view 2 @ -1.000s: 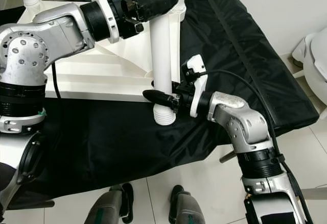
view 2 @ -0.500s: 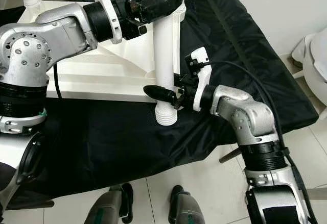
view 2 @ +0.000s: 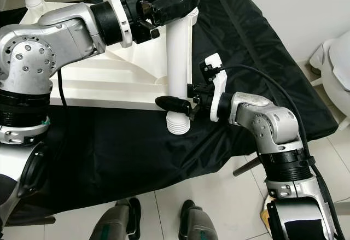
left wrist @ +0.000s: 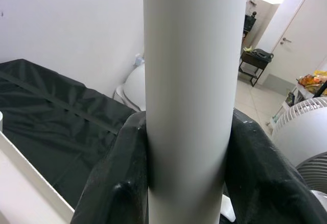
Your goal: Building children table
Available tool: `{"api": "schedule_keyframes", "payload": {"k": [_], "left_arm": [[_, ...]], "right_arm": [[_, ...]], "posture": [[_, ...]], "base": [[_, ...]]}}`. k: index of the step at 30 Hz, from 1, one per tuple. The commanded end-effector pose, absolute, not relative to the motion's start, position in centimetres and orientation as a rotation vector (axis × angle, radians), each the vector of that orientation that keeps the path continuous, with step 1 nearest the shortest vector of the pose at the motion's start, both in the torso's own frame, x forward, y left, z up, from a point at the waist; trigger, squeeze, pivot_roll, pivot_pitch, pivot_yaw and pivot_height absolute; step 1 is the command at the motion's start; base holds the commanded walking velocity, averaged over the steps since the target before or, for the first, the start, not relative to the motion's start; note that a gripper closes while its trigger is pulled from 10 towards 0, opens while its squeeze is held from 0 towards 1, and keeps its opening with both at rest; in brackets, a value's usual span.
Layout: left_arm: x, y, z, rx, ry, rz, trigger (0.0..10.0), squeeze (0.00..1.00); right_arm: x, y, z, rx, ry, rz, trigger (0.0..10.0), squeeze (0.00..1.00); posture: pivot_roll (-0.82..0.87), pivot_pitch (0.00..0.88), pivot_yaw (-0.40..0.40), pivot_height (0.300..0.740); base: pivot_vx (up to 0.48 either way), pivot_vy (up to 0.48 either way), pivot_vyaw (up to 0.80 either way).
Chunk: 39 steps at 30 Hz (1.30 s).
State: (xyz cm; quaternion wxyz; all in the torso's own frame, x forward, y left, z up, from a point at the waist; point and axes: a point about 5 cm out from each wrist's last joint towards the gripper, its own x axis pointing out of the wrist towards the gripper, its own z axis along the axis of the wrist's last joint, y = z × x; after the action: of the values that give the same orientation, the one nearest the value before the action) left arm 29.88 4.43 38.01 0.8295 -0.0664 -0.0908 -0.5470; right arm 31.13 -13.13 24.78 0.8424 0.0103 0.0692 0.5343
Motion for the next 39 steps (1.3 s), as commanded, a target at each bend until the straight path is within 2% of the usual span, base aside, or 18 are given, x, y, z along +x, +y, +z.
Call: {"api": "schedule_keyframes", "payload": {"k": [1,2,18,19,20,28,32,33,35,39], "left_arm": [[27.8,3.7,38.7,-0.092,-0.256,-1.432,10.0,0.00],[27.7,3.7,38.7,-0.093,-0.255,-1.433,10.0,0.00],[28.0,3.7,38.4,-0.130,-0.215,-1.423,10.0,0.00],[28.2,3.8,38.4,-0.138,-0.208,-1.416,10.0,1.00],[28.3,3.9,38.4,-0.147,-0.202,-1.406,10.0,1.00],[29.6,4.2,39.1,-0.261,-0.181,-1.329,10.0,1.00],[31.0,4.8,39.8,-0.347,-0.196,-1.206,10.0,1.00],[31.7,5.1,39.8,-0.367,-0.193,-1.152,10.0,0.00],[33.0,5.7,39.4,-0.398,-0.172,-1.055,10.0,0.00],[33.8,6.3,38.8,-0.410,-0.152,-0.991,10.0,0.00]], "right_arm": [[31.1,-12.8,25.0,0.018,0.152,1.150,7.3,0.00],[31.2,-12.8,25.0,0.022,0.153,1.148,0.0,0.00],[31.5,-12.8,25.4,0.036,0.117,1.131,0.0,0.00],[31.7,-12.8,25.6,0.037,0.090,1.112,4.8,0.00],[31.9,-12.8,26.0,0.055,0.062,1.089,10.0,0.00],[32.7,-12.9,27.1,0.124,-0.010,1.013,10.0,0.00],[32.9,-13.1,27.3,0.144,-0.028,0.985,10.0,0.00],[33.0,-13.2,27.4,0.151,-0.036,0.974,10.0,0.00],[33.4,-13.5,27.6,0.170,-0.057,0.934,10.0,0.00],[33.7,-13.9,27.9,0.192,-0.080,0.891,10.0,0.00]], "posture": [[-0.01,0.164,0.007,0.740],[-0.01,0.165,0.006,0.740],[-0.01,0.170,0.007,0.740],[-0.01,0.172,0.008,0.740],[-0.01,0.172,0.008,0.740],[-0.02,0.174,0.015,0.740],[-0.02,0.174,0.016,0.740],[-0.02,0.173,0.016,0.740],[-0.02,0.172,0.015,0.740],[-0.02,0.169,0.016,0.740]], "base": [[0.000,0.000,0.00],[0.000,0.000,0.00],[0.000,0.000,0.00],[0.000,0.000,0.00],[0.000,0.000,0.00],[0.000,0.000,0.00],[0.000,0.000,0.00],[0.000,0.000,0.00],[0.000,0.000,0.00],[0.000,0.000,0.00]]}}
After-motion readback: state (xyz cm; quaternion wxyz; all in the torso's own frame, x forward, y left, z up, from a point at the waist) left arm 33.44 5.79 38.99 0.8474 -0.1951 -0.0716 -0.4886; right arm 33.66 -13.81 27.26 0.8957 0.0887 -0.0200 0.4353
